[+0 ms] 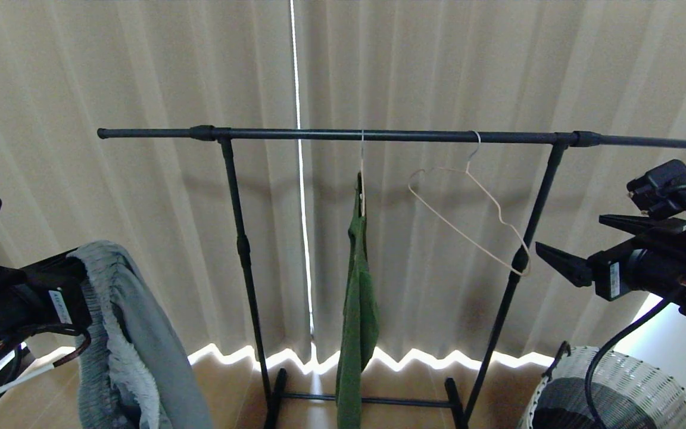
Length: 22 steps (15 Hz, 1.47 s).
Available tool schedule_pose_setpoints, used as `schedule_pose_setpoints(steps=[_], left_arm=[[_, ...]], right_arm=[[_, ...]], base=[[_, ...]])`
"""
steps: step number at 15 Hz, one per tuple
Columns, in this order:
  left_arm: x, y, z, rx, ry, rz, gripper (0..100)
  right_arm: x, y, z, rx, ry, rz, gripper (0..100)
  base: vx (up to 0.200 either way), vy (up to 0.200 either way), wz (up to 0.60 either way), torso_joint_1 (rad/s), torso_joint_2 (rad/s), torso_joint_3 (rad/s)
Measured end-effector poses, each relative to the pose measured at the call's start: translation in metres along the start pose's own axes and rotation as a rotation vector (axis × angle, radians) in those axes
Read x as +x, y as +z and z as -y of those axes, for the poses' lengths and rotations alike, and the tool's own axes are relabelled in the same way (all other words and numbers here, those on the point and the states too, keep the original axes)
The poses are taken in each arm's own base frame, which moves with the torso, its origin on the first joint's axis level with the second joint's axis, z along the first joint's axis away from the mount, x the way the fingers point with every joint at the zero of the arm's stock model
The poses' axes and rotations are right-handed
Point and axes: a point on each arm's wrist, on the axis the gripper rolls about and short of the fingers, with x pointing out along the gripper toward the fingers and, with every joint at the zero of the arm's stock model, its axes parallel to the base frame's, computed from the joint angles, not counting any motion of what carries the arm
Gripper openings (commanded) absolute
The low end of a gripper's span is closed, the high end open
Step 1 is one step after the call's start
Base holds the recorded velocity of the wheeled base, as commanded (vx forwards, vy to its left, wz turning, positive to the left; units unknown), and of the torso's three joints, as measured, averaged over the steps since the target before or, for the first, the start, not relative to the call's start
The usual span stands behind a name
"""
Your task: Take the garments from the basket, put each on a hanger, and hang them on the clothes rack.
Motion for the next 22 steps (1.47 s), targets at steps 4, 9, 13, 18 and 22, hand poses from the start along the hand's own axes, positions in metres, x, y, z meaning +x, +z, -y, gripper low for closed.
schedule_pose_setpoints(steps=[4, 9, 13, 18, 22], left_arm=[[0.0, -0.002, 0.001, 0.001, -0.004, -0.006, 0], [-0.001, -0.004, 0.001, 0.003, -0.067, -0.006, 0], [0.0, -0.004, 0.001, 0.003, -0.066, -0.008, 0], [-0.001, -0.004, 0.001, 0.005, -0.067, -0.004, 0], [-0.001, -0.004, 0.001, 0.004, -0.067, -0.003, 0]], right_arm=[[0.004, -0.005, 0.004, 0.009, -0.011, -0.038, 100], [0.01, -0.01, 0.004, 0.033, -0.006, -0.068, 100], [0.023, -0.01, 0.003, 0.088, 0.002, -0.094, 100], [0.037, -0.002, 0.004, 0.184, 0.025, -0.279, 100], [0.052, 0.002, 0.006, 0.189, 0.026, -0.302, 100]], base=[[0.2, 0.0, 0.0, -0.005, 0.0, 0.007], [0.2, 0.0, 0.0, 0.006, 0.01, 0.003], [0.1, 0.0, 0.0, 0.002, 0.0, 0.0], [0.0, 0.0, 0.0, 0.0, 0.0, 0.0], [0.0, 0.0, 0.0, 0.0, 0.0, 0.0]])
